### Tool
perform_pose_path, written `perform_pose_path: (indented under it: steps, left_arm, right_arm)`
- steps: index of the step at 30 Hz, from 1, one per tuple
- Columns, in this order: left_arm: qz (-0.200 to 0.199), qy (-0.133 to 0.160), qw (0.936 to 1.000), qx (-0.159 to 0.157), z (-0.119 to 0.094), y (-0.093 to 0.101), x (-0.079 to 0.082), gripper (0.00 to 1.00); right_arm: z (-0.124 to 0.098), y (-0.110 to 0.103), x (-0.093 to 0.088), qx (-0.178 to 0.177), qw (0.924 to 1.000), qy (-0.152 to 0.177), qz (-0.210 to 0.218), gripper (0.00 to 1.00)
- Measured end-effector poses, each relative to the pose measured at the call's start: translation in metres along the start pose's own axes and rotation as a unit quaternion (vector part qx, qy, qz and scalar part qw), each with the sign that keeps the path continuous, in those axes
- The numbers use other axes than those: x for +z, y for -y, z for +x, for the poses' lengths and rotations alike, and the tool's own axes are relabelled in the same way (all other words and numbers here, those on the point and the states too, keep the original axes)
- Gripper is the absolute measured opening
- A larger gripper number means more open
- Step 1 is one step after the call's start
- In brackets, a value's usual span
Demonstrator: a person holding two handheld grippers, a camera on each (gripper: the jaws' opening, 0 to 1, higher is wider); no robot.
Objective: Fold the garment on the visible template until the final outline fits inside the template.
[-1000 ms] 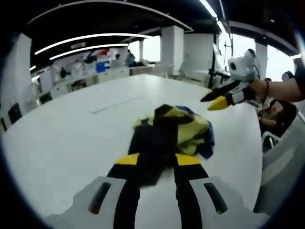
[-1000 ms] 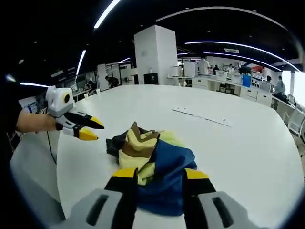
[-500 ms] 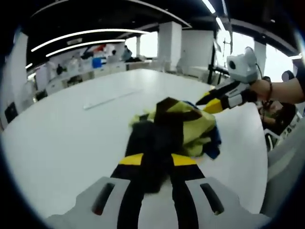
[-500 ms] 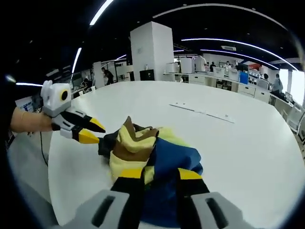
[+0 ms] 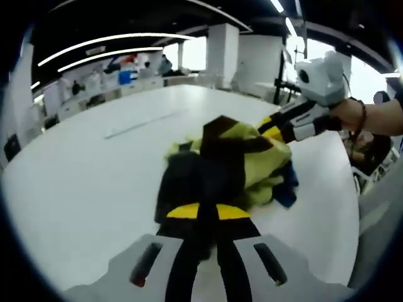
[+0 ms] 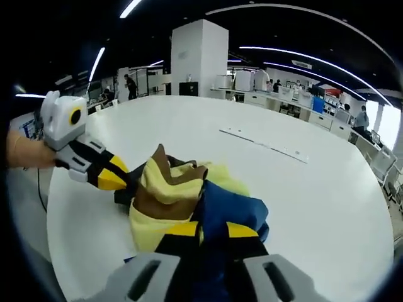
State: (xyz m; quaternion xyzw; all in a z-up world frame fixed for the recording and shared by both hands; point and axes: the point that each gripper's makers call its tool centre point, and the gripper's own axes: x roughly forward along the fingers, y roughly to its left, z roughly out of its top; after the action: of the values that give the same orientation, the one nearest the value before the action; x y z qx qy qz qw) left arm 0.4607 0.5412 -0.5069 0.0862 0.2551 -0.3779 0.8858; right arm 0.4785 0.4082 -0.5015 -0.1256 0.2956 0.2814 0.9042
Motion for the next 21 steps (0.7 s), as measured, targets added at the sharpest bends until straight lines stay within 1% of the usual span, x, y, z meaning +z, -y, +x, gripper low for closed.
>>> perform_pose_path:
  steps: [1,4,6,8,10,12,15,17,18,19,20,21]
  left_arm:
    - [-0.012,-0.005,0.9999,-0.001,0.001,-0.001,-0.005,0.01]
    - [-0.019,-0.002,0.9998,0.002,0.000,-0.002,-0.009,0.00]
    - [-0.018,-0.002,0.9998,0.003,-0.001,-0.001,-0.009,0.00]
    - [-0.018,0.000,0.9998,0.004,-0.002,-0.002,-0.007,0.00]
    - [-0.023,0.005,0.9997,0.006,-0.005,-0.003,-0.005,0.00]
    - [-0.025,0.008,0.9996,0.009,-0.007,-0.005,-0.003,0.00]
    - [-0.027,0.010,0.9995,0.011,-0.009,-0.005,-0.001,0.00]
    - [-0.027,0.013,0.9995,0.012,-0.012,-0.006,0.002,0.00]
    - [-0.026,0.016,0.9995,0.012,-0.014,-0.005,0.004,0.00]
    - [-0.025,0.017,0.9995,0.011,-0.016,-0.005,0.005,0.00]
    - [-0.032,0.015,0.9994,0.008,-0.018,-0.004,0.006,0.00]
    - [-0.041,0.018,0.9989,0.013,-0.021,-0.005,0.008,0.00]
  right_arm:
    - [0.002,-0.002,0.001,-0.002,1.0000,-0.001,-0.005,0.08]
    - [0.003,-0.003,0.000,-0.012,0.9996,-0.011,-0.023,0.06]
    - [0.001,-0.003,0.002,-0.013,0.9998,-0.006,-0.016,0.04]
    - [-0.002,-0.002,0.005,-0.016,0.9998,0.001,-0.009,0.00]
    - [-0.007,0.002,0.013,-0.030,0.9994,0.018,0.001,0.00]
    - [-0.010,0.001,0.013,-0.031,0.9991,0.011,-0.027,0.00]
    - [-0.012,0.003,0.011,-0.033,0.9993,0.010,-0.014,0.00]
    - [-0.015,0.006,0.012,-0.037,0.9992,0.016,0.005,0.00]
    - [-0.017,0.007,0.013,-0.038,0.9991,0.019,0.007,0.00]
    - [-0.020,0.009,0.014,-0.043,0.9988,0.021,0.007,0.00]
    - [-0.023,0.011,0.015,-0.051,0.9984,0.024,0.004,0.00]
    - [-0.028,0.016,0.018,-0.065,0.9974,0.031,-0.001,0.00]
